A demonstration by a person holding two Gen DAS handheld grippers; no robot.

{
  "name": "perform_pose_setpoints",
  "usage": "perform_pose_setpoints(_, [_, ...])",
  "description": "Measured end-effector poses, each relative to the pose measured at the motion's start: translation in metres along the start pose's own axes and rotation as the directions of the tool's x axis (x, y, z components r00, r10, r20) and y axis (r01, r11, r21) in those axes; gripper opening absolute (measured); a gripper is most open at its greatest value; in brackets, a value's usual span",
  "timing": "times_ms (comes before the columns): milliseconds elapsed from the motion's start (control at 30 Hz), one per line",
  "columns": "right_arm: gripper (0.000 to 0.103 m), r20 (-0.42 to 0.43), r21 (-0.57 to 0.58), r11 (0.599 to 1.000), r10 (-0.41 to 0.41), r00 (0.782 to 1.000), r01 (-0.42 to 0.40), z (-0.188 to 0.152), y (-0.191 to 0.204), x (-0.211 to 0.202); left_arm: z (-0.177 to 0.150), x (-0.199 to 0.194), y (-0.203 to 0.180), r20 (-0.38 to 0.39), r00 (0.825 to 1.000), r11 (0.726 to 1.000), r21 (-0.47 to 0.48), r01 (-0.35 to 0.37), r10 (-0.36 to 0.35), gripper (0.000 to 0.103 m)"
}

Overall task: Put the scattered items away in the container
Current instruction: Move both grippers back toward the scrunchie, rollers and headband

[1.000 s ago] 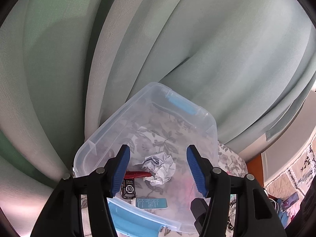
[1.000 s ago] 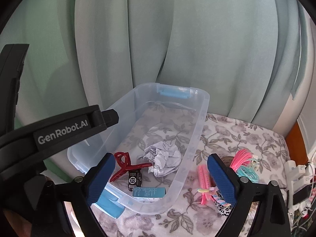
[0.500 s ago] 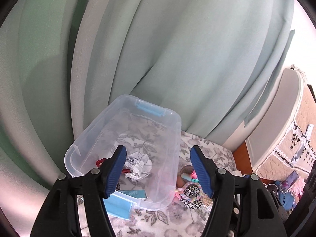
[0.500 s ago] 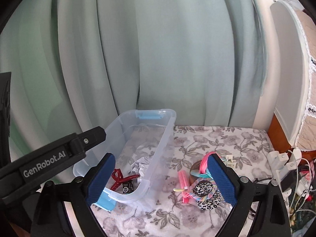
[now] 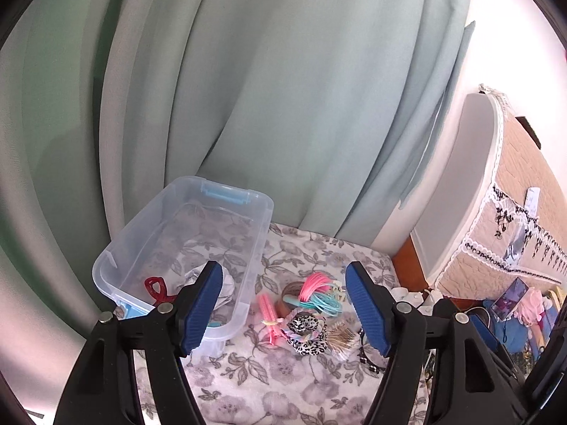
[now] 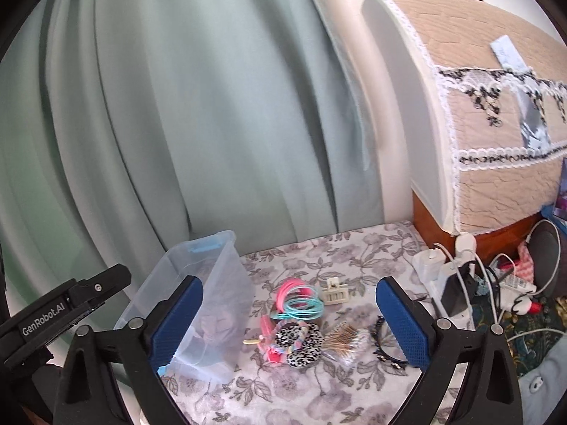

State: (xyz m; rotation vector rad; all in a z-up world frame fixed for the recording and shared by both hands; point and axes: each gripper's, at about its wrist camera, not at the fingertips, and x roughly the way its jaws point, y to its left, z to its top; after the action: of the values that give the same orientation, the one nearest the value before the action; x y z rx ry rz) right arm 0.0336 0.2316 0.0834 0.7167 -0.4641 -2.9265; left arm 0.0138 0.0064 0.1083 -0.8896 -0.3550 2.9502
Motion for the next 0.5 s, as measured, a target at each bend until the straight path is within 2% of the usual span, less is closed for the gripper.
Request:
perform_pose_setpoints(133, [0.1,0.009,0.084,0.995,-0.048,0.999,0.047,-0.004,-0.033,-0.009,-0.014,0.014,-0.021,-0.04,0.999,0.999,0.053,0.004,-0.002,0.073])
perform_pose_setpoints(300, [0.1,-0.006,0.133,0.986,-0.101,0.995,0.1,-0.012,-0.061,-0.013,-0.039,0.049,-0.038,-0.151,0.988,0.994,0.114,-0.003,0.02,0.073])
perform_pose_setpoints(367, [0.1,-0.048,0.136,0.982,-0.124,0.991,0.13,-0.018,-0.073,-0.005,-0.05,0.062,-0.043,-0.195,0.98,0.991,0.137,-0.007,0.034,0.073])
perform_pose_setpoints(433, [0.1,-0.132,0.129,0.974,-0.168,0.977,0.185,-0.03,-0.084,0.012,-0.062,0.075,-0.047,-0.239,0.97,0.987,0.159,-0.014,0.052,0.073])
perform_pose_setpoints(500, [0.1,-0.2,0.143,0.967,-0.18,0.963,0.21,-0.045,-0.095,0.027,-0.072,0.088,-0.048,-0.28,0.958,0.985,0.171,-0.015,0.063,0.073])
